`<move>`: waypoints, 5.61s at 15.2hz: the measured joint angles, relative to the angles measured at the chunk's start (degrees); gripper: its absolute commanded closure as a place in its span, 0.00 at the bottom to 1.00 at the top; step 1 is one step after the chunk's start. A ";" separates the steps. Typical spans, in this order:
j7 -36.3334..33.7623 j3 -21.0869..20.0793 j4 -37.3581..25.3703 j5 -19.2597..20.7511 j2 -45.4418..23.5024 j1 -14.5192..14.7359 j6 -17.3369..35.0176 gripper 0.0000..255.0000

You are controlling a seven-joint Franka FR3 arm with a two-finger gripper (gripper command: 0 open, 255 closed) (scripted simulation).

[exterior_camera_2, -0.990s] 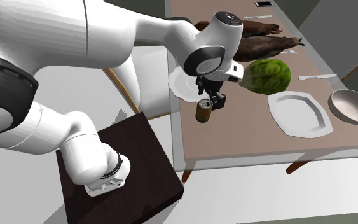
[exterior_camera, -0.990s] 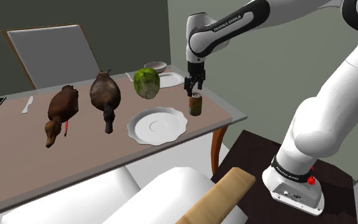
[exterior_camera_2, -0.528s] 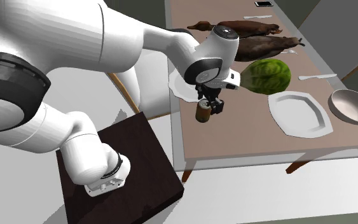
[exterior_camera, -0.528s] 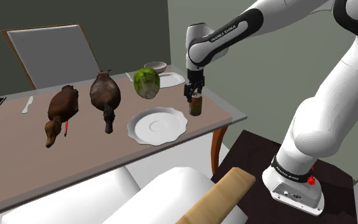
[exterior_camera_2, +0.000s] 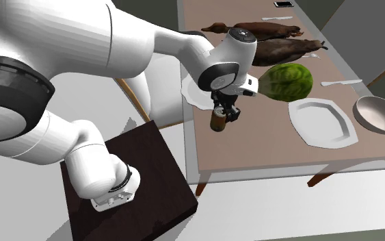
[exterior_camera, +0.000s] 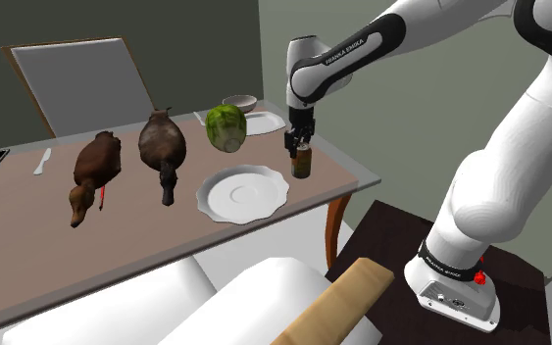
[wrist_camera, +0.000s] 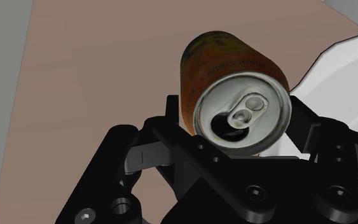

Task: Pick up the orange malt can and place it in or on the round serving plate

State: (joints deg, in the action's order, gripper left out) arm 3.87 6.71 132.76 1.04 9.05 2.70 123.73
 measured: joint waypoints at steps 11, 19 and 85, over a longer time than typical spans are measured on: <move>-0.12 -0.07 -0.91 0.06 0.64 0.02 -1.65 1.00; -0.23 -0.17 -4.73 0.27 2.92 -0.02 -7.75 1.00; -20.09 -11.22 -29.80 -0.71 -15.77 9.43 -14.12 0.00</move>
State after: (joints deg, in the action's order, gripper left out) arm -16.22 -4.50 102.96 0.33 -6.72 12.13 109.61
